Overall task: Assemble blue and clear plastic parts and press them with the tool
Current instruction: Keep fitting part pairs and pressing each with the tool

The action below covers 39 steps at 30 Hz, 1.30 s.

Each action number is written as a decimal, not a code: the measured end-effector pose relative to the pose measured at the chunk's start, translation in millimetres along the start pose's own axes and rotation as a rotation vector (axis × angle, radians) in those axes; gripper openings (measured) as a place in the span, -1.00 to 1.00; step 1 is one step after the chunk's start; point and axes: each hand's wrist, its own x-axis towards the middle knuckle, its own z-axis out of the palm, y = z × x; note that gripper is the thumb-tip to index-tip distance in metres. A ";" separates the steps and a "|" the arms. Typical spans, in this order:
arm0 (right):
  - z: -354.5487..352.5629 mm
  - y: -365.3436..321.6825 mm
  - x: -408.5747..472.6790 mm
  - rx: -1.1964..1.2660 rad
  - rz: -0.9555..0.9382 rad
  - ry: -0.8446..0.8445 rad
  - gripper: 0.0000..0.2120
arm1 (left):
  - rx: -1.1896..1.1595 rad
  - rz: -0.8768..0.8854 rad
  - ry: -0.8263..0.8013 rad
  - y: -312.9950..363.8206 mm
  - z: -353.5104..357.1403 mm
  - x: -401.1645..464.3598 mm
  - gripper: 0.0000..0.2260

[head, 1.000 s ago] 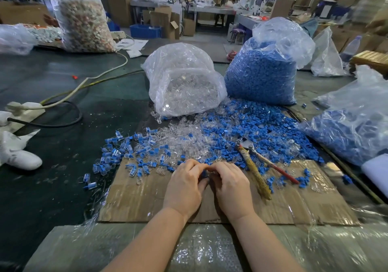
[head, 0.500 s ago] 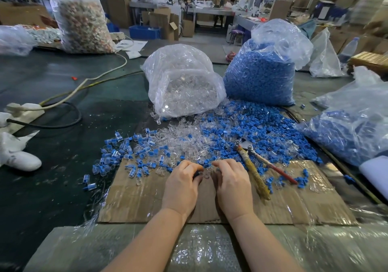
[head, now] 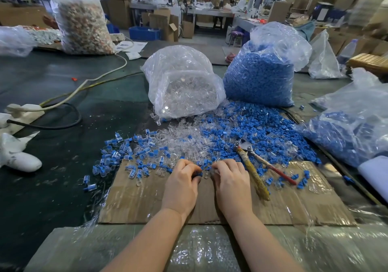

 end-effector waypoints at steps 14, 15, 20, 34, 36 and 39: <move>-8.9 -2.5 -1.7 0.297 -0.180 0.041 -0.80 | -0.157 0.083 0.025 2.3 -8.0 -3.1 -0.79; -10.2 -4.0 -1.6 0.311 -0.183 0.028 -0.73 | -0.175 0.063 0.026 2.0 -8.0 -3.3 -0.80; -8.7 -4.9 -1.5 0.231 -0.220 0.024 -0.73 | -0.274 -0.017 0.024 1.4 -7.8 -4.4 -0.78; -2.2 1.8 -1.5 0.005 0.121 -0.076 -0.90 | -0.197 -0.126 0.035 -2.5 -5.7 -1.6 -0.88; -0.8 2.7 -0.8 0.010 0.089 -0.079 -0.85 | -0.170 -0.124 0.018 -2.1 -5.8 -1.7 -0.88; -1.1 2.0 -0.3 0.075 0.063 -0.067 -0.81 | -0.191 -0.136 0.016 -1.1 -6.3 -1.5 -0.86</move>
